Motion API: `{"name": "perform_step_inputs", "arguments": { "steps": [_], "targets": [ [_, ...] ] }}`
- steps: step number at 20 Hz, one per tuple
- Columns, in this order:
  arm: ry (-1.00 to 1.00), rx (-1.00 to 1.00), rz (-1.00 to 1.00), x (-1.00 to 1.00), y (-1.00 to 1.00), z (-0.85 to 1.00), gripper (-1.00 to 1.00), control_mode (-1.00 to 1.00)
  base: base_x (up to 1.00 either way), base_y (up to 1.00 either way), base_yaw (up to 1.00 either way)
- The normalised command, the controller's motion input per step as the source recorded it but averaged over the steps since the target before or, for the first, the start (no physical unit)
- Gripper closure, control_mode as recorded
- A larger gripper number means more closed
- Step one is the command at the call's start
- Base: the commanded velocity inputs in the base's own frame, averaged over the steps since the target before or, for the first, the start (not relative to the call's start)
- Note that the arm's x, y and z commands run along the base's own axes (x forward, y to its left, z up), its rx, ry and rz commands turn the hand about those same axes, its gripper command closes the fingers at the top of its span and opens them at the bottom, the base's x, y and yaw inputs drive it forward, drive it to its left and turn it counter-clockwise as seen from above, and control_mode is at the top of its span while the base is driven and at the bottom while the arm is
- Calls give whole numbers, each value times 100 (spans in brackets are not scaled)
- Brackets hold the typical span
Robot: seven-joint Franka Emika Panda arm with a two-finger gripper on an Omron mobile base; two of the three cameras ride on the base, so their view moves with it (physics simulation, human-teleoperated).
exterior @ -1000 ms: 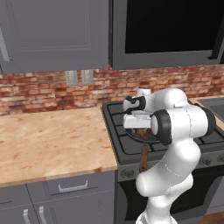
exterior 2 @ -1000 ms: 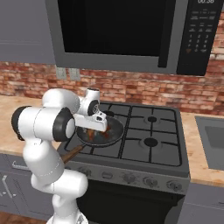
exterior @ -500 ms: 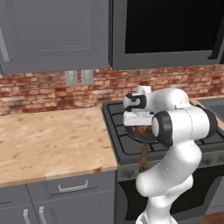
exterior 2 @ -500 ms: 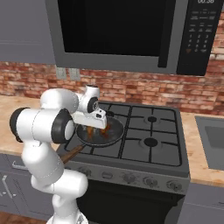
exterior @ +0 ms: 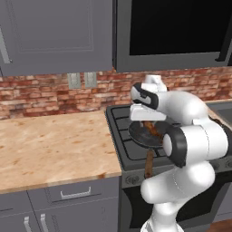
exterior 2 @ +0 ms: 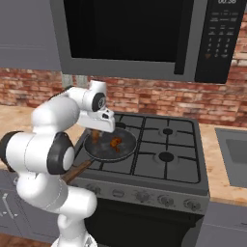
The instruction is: Take the chicken drumsticks from the pan and place one on each plate on the dining counter.
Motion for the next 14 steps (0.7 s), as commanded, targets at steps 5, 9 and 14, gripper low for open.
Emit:
{"name": "perform_step_inputs", "arguments": {
  "steps": [5,9,14],
  "targets": [
    [-4,0,0,-69,0,33,100,-100,0,0,0],
    [-3,0,0,-65,0,20,100,-100,0,0,0],
    [0,0,0,-40,0,21,100,-100,0,0,0]
  ]
}}
